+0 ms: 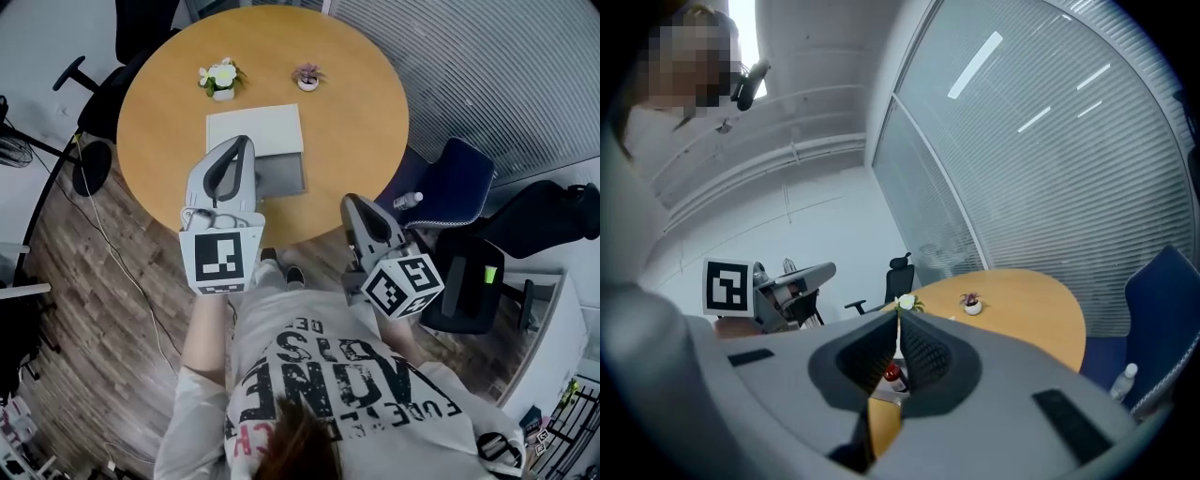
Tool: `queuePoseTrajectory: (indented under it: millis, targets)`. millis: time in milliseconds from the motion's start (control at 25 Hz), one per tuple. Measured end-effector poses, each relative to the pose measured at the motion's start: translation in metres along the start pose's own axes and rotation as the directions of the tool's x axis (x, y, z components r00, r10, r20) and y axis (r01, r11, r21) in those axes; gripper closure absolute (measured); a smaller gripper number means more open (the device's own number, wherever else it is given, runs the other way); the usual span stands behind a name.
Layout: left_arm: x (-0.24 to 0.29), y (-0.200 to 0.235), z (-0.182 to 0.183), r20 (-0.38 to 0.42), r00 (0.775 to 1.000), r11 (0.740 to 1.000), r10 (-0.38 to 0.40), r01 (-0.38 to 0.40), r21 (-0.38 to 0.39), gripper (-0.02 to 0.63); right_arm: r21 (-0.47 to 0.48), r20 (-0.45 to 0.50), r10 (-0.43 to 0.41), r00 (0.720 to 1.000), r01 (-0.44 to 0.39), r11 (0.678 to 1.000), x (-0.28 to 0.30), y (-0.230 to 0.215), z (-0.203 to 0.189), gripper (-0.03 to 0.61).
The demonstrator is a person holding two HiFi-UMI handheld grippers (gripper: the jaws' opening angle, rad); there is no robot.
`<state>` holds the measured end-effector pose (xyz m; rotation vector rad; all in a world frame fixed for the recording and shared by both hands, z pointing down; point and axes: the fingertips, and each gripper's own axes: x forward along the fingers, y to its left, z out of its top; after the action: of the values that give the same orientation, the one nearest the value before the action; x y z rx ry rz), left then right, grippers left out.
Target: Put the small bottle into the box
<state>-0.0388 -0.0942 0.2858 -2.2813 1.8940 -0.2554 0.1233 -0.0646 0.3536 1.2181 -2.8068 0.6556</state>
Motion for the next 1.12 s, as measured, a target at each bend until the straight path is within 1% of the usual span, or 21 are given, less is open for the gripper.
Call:
queuePoseTrajectory:
  millis: [160, 320, 480, 600, 840, 1120]
  targets:
    - [-0.014, 0.006, 0.009, 0.019, 0.999, 1.0, 0.027, -0.027, 0.004, 0.604, -0.007, 0.0, 0.013, 1.0, -0.013, 1.0, 0.0, 0.005, -0.003, 0.563]
    - [-0.028, -0.001, 0.023, 0.019, 0.998, 0.998, 0.057, -0.057, -0.034, 0.604, -0.017, 0.023, 0.022, 1.0, -0.021, 1.0, -0.009, 0.002, 0.003, 0.563]
    - [-0.045, -0.002, 0.033, 0.038, 0.996, 0.996, 0.082, -0.081, -0.036, 0.604, -0.019, 0.044, 0.028, 0.999, -0.027, 0.999, -0.012, 0.003, 0.008, 0.563]
    - [-0.059, 0.013, 0.028, 0.038, 0.994, 0.993, 0.102, -0.099, -0.064, 0.604, -0.024, 0.039, 0.029, 0.999, -0.028, 0.999, 0.0, 0.011, 0.008, 0.563]
    - [-0.083, 0.01, 0.013, 0.029, 0.993, 0.987, 0.118, -0.114, -0.111, 0.604, -0.028, 0.055, 0.025, 0.998, -0.023, 0.999, 0.005, 0.018, 0.016, 0.563]
    - [-0.1, 0.027, -0.005, -0.009, 0.992, 0.978, 0.129, -0.129, -0.162, 0.604, -0.024, 0.084, 0.03, 0.996, -0.028, 0.999, 0.019, 0.038, 0.029, 0.563]
